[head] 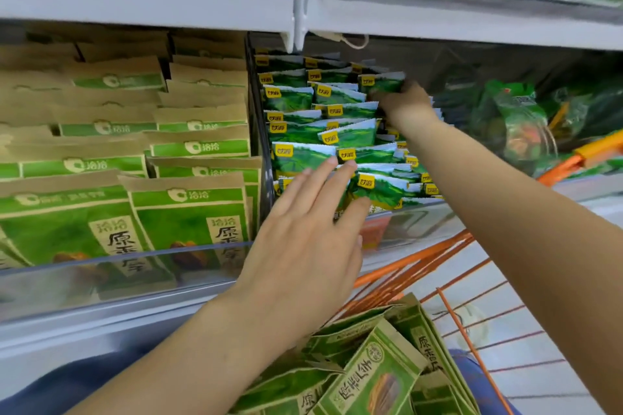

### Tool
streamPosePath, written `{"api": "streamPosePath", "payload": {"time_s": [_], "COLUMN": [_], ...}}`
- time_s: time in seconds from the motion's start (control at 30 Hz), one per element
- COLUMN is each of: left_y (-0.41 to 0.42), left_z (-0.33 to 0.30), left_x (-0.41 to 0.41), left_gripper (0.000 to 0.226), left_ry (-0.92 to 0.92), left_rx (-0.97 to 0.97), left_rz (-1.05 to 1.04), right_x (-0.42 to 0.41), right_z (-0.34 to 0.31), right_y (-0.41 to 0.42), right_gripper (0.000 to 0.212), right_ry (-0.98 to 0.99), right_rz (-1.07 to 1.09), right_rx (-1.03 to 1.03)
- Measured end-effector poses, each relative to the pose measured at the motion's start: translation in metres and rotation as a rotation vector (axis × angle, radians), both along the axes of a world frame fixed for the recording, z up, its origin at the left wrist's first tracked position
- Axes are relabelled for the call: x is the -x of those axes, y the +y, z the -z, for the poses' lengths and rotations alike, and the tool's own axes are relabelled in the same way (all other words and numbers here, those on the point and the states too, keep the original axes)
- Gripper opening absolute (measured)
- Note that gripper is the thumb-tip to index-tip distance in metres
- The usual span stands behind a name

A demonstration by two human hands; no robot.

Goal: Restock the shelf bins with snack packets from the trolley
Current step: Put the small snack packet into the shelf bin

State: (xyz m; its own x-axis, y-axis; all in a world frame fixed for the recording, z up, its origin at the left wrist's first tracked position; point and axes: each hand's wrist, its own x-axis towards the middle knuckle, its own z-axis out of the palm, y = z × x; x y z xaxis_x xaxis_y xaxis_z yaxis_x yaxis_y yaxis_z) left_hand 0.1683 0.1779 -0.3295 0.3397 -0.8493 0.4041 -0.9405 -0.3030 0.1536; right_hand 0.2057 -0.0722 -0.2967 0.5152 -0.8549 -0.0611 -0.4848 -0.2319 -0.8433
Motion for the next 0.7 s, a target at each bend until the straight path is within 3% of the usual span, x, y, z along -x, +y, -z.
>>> {"api": "streamPosePath", "payload": {"time_s": [0.07, 0.2, 0.33, 0.43, 0.57, 0.7], "left_y": [0.000, 0.001, 0.001, 0.001, 0.000, -0.001], "left_z": [0.000, -0.001, -0.003, -0.002, -0.001, 0.001], "left_x": [0.000, 0.002, 0.003, 0.003, 0.000, 0.000], "left_gripper": [0.038, 0.041, 0.045, 0.046, 0.046, 0.046], "left_ry": [0.001, 0.015, 0.019, 0.019, -0.029, -0.049], "left_rx": [-0.005, -0.020, -0.049, -0.039, -0.030, -0.035], "left_rz": [-0.005, -0.012, -0.012, -0.008, -0.010, -0.017], "right_x": [0.010, 0.030, 0.036, 0.029, 0.013, -0.001], "right_z": [-0.009, -0.015, -0.012, -0.002, 0.008, 0.010], "right_y": [0.001, 0.014, 0.016, 0.009, -0.005, -0.021], "right_gripper": [0.063, 0.047, 0.053, 0.024, 0.031, 0.020], "right_ry": [-0.007, 0.011, -0.101, -0.123, -0.225, -0.259], "right_rz": [0.032, 0.016, 0.047, 0.102, 0.156, 0.158], "right_rx": [-0.009, -0.057, -0.214, -0.165, -0.142, -0.123]}}
